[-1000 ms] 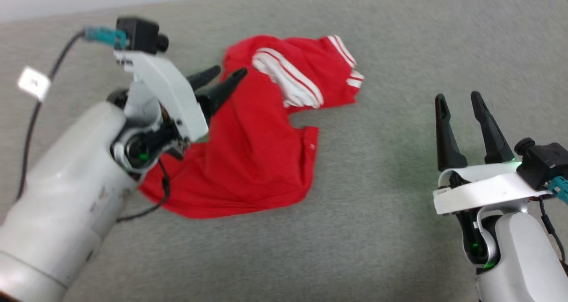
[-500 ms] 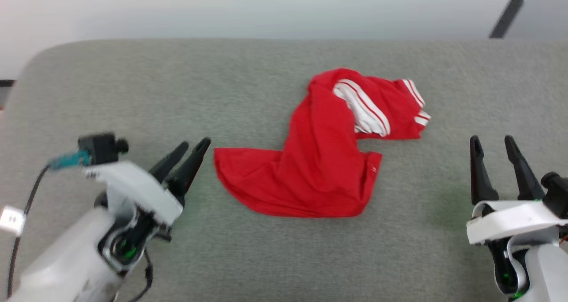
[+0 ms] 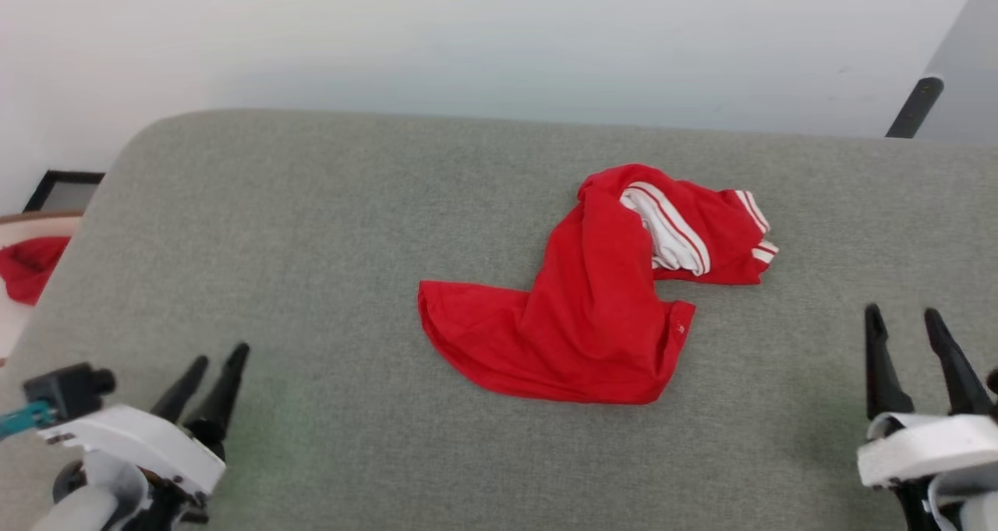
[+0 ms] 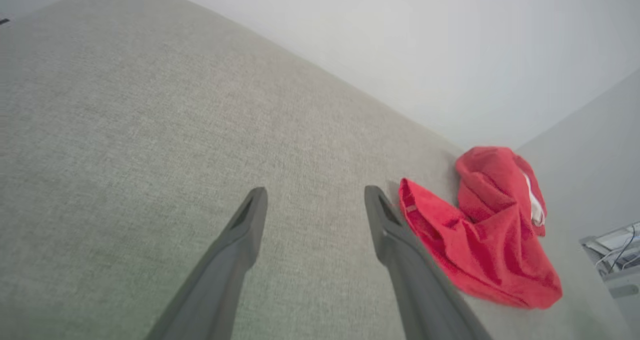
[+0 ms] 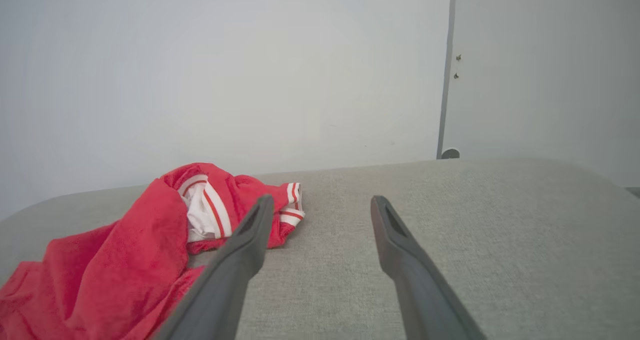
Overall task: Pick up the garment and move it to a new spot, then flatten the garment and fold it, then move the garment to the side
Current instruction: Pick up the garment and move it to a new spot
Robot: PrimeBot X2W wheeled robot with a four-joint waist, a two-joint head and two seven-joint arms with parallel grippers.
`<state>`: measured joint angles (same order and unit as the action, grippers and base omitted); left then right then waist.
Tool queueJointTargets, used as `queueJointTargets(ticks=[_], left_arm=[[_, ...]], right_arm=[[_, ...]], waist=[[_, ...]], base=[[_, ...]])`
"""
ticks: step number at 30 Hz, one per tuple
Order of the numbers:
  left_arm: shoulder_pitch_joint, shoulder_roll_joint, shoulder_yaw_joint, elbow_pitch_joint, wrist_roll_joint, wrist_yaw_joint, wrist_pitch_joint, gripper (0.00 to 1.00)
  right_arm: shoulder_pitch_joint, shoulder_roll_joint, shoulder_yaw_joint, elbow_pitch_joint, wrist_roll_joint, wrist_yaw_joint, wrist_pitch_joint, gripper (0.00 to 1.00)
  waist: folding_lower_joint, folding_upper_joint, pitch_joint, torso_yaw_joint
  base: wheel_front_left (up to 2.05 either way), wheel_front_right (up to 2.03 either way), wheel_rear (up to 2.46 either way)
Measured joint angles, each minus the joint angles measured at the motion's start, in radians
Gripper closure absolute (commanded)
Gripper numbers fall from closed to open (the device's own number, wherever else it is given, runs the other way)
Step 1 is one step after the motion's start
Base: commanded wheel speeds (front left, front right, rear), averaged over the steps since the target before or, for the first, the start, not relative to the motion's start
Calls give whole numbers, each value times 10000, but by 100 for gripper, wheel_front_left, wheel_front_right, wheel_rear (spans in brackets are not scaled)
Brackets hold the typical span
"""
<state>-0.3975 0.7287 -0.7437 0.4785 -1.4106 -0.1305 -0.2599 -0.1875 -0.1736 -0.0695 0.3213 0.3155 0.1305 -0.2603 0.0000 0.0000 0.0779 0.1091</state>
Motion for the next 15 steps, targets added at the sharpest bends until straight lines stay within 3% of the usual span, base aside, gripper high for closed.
queueJointTargets(ticks=[2, 9, 15], left_arm=[[347, -268, 1022, -21, 247, 0, -10, 0], [2330, -1152, 4276, -477, 2863, 0, -38, 0], [3443, -1758, 5962, -1220, 5731, 0, -40, 0]], right_arm=[[185, -38, -151, 38, 111, 0, 10, 0], [569, -96, -272, 31, 228, 0, 23, 0], [593, -140, -167, -119, 280, 0, 142, 0]], waist=[[0, 0, -108, -64], [0, 0, -478, -371], [0, 0, -691, -668]], base=[[0, 0, 0], [0, 0, 0], [0, 0, 0]])
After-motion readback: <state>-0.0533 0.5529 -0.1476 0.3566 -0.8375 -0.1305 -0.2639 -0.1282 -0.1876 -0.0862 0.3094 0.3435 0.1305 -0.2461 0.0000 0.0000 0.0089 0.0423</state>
